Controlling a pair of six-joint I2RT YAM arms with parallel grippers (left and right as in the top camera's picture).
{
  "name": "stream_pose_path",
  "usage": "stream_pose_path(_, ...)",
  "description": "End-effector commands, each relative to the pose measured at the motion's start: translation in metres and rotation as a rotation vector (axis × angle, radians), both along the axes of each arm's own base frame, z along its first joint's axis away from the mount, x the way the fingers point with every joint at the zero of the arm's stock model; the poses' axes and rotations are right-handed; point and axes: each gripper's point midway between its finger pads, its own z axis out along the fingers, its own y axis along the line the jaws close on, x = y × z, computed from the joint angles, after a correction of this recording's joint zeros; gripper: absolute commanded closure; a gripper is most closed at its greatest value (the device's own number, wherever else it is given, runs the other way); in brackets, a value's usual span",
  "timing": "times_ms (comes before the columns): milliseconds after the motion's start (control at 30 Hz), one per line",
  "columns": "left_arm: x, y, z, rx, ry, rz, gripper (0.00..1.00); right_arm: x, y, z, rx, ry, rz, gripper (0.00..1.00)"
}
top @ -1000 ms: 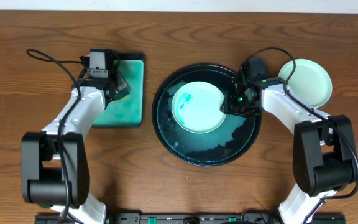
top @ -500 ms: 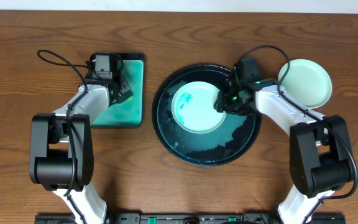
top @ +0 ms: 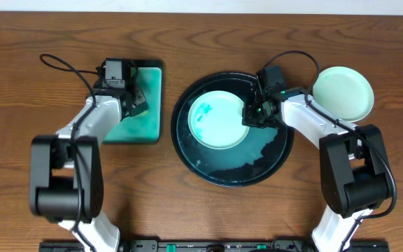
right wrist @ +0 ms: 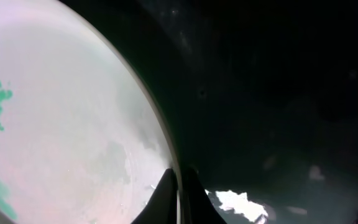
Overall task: Clean dirty plates on tray and stack at the side
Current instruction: 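Bring the left gripper with sponge over to the gripped plate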
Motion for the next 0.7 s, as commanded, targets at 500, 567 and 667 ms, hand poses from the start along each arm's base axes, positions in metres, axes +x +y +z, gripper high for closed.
stream_pose_path(500, -0.026, -0.091, 0.107, -0.387, -0.147, -0.246, 0.93, -0.003, 0.005, -0.012, -0.003, 0.024, 0.061, 0.99)
stream_pose_path(567, -0.032, -0.111, 0.101, -0.405, -0.115, -0.268, 0.93, -0.006, 0.011, -0.01, 0.019, 0.013, 0.144, 0.99)
stream_pose_path(667, -0.043, -0.152, 0.091, -0.412, -0.078, -0.359, 0.93, -0.009, 0.009, -0.011, 0.01, 0.019, 0.164, 0.99)
